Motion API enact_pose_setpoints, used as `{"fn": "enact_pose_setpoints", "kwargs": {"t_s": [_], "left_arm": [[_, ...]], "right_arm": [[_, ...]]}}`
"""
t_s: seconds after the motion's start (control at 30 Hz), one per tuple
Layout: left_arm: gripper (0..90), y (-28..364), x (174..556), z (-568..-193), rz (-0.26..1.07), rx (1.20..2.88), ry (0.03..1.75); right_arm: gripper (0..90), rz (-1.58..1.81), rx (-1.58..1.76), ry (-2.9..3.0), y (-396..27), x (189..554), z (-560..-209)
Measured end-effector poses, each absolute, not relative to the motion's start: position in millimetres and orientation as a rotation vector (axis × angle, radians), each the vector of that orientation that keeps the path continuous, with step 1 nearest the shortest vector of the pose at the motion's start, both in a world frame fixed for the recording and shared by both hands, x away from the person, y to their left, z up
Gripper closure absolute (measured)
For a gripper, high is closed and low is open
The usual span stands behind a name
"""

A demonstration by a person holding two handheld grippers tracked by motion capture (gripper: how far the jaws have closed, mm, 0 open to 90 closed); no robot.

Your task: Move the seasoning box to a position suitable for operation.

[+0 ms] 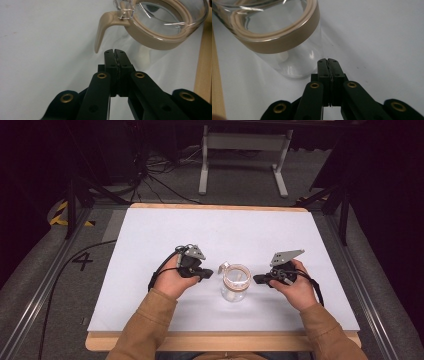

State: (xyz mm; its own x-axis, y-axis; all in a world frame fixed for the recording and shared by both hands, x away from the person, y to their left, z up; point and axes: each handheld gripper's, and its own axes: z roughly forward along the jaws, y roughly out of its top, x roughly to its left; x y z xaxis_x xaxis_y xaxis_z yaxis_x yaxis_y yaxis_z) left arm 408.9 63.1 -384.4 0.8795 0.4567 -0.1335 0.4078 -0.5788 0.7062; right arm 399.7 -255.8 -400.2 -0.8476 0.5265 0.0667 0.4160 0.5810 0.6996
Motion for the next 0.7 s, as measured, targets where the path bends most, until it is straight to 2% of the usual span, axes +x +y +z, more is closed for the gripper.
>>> {"fn": "enact_pose_setpoints", "kwargs": {"t_s": [0.3,0.7], "left_arm": [[89.5,42,413,-403,0.118,2.284,0.616],[89.7,45,417,-412,0.122,2.261,0.679]], "right_arm": [[90.0,1.138,0.771,2.657,-246,399,-406],[90.0,1.132,0.778,2.63,-240,400,-416]]}}
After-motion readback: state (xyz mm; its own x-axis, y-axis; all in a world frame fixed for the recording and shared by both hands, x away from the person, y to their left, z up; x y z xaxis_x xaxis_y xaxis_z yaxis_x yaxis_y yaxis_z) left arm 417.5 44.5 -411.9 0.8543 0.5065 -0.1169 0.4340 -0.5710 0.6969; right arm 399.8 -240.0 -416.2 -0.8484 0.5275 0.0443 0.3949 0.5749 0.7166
